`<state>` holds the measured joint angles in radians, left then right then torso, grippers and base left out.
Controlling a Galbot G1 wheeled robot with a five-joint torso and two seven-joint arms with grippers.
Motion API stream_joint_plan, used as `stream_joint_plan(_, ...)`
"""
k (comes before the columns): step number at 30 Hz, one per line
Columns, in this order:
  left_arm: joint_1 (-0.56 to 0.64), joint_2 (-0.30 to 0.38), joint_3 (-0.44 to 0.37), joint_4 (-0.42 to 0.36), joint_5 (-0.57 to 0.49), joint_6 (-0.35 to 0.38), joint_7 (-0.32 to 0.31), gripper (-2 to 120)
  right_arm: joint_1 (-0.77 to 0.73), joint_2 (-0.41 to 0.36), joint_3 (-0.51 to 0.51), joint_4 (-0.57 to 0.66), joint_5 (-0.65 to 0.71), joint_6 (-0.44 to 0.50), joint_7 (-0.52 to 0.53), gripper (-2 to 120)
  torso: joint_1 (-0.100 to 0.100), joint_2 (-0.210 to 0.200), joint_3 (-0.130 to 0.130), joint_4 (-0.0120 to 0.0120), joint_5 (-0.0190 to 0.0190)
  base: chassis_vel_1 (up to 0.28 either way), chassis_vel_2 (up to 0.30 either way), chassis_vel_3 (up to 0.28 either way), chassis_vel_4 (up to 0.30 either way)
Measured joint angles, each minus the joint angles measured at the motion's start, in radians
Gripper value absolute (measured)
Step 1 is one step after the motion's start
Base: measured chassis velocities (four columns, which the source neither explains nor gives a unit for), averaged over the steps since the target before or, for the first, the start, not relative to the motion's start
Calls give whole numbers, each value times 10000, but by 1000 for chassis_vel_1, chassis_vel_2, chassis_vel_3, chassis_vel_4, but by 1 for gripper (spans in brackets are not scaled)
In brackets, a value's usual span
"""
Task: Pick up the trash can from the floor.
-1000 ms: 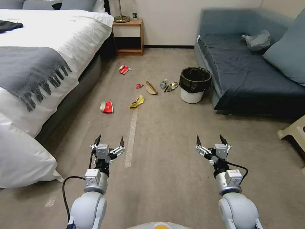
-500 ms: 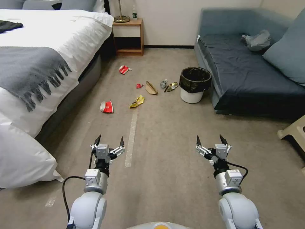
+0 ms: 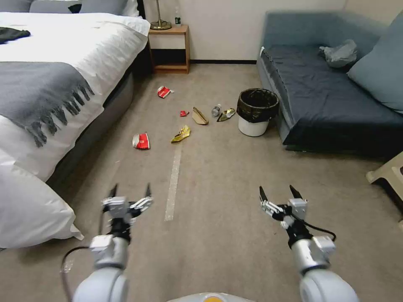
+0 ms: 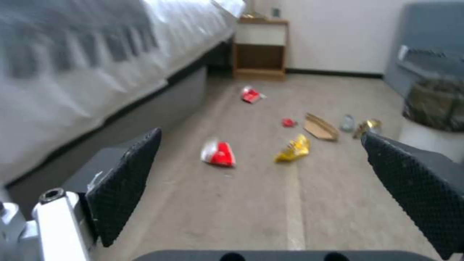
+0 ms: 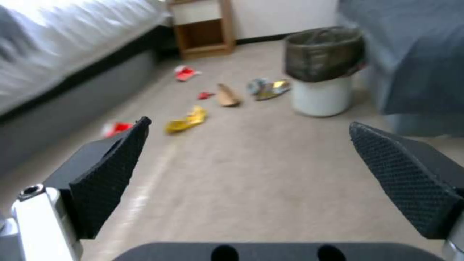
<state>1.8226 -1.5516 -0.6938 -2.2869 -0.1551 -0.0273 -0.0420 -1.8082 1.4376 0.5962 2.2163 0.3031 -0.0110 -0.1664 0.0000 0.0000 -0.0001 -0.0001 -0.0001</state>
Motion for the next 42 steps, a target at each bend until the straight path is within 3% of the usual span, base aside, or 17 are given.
stream_joint_plan(1,710,-134,-370,-752,-411,-74,-107,100,-316,-75,57,263,375,-14,-214,100,0,1,-1,1,-1,0,0,0,0)
stream_joint_plan(2,1004,-133,-574,-1021,-592,-223,-86,100,-349,-84,63,288,413,-18,-235,100,-1,1,0,3,4,0,0,0,0)
stream_joint_plan(4,1150,-105,-708,-1128,-683,-331,-37,100,-357,-88,64,297,430,-20,-244,100,-1,0,-1,6,12,0,0,0,0)
stream_joint_plan(5,1274,-53,-795,-1184,-761,-443,65,100,-359,-89,65,301,434,-22,-247,100,-1,1,-1,3,-2,0,0,0,0)
stream_joint_plan(8,1321,27,-843,-1179,-784,-526,146,100,-298,-143,108,301,669,-40,-248,100,-1,0,0,-6,5,0,0,0,0)
stream_joint_plan(16,1283,102,-870,-1013,-960,-800,389,100,45,-661,491,234,1638,-45,-180,100,-1,1,0,1,2,0,0,0,0)
stream_joint_plan(29,1301,113,-856,-752,-1020,-1267,764,100,-5,-563,507,220,1606,2,-160,100,-1,0,1,2,1,0,0,0,0)
stream_joint_plan(42,1168,199,-850,-581,-1031,-1276,774,100,73,-570,517,81,1589,23,-151,100,0,0,1,1,1,-48,-54,-56,-47)
